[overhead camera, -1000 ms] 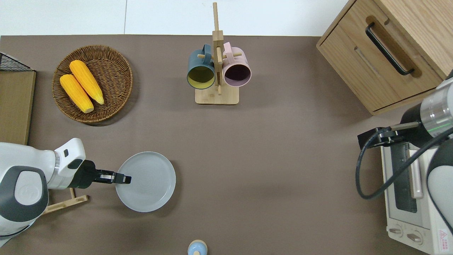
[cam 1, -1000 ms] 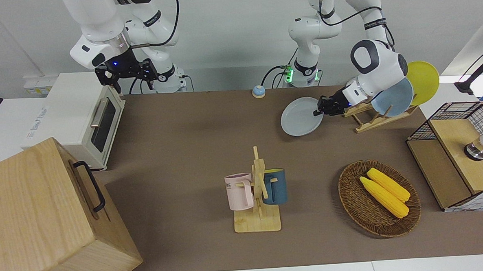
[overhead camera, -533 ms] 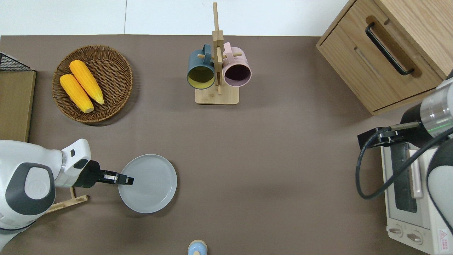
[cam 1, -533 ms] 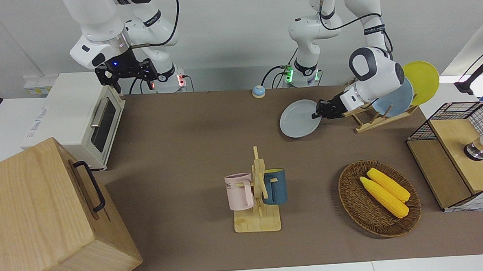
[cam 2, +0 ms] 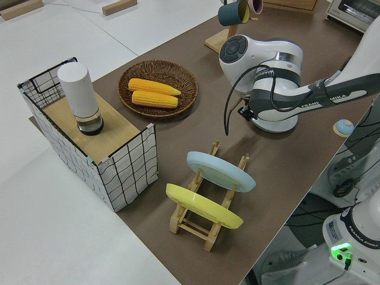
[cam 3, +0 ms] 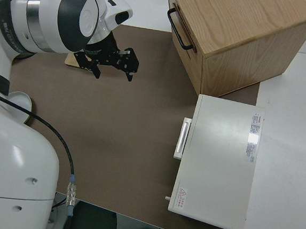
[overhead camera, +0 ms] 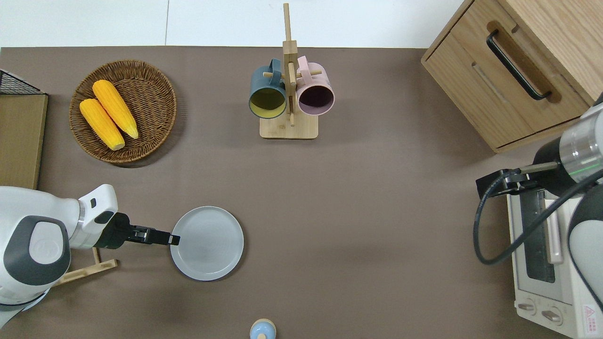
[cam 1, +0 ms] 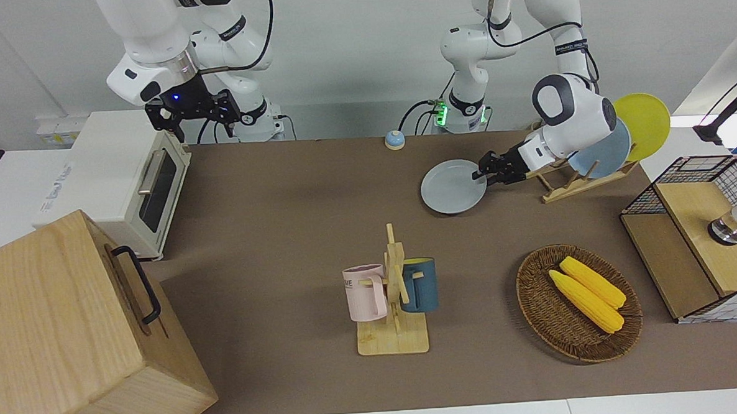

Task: Pick gray plate from low plate rack and place it on table with left arm

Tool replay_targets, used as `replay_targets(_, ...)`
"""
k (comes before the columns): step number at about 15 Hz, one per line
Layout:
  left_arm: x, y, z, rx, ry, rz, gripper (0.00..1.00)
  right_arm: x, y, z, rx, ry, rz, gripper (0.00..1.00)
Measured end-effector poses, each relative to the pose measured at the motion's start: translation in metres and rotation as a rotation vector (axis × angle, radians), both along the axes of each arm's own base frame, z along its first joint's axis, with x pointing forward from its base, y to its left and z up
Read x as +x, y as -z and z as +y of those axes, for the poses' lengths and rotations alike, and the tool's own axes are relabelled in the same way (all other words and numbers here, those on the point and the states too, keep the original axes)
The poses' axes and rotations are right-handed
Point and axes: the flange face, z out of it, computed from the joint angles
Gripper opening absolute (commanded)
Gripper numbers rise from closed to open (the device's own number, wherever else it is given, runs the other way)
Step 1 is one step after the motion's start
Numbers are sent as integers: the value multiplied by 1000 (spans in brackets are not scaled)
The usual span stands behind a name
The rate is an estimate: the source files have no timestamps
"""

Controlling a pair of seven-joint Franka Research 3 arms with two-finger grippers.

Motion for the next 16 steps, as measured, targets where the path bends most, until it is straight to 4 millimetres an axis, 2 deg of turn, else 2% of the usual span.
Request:
replay_targets(3,5,-10,13,42,-15,-8,857,0,0,0,0,0,0,983)
replay_targets(5,11,-28,20,112,-42,-11,857,0,0,0,0,0,0,983)
replay_targets(8,23,-65,23,217,-74,-20,870,0,0,0,0,0,0,983)
replay_targets(11,39,-116,26,299,-128,-19,989,0,0,0,0,0,0,983)
replay_targets(16,54,-188,26,429,-181,-57,993,0,0,0,0,0,0,983)
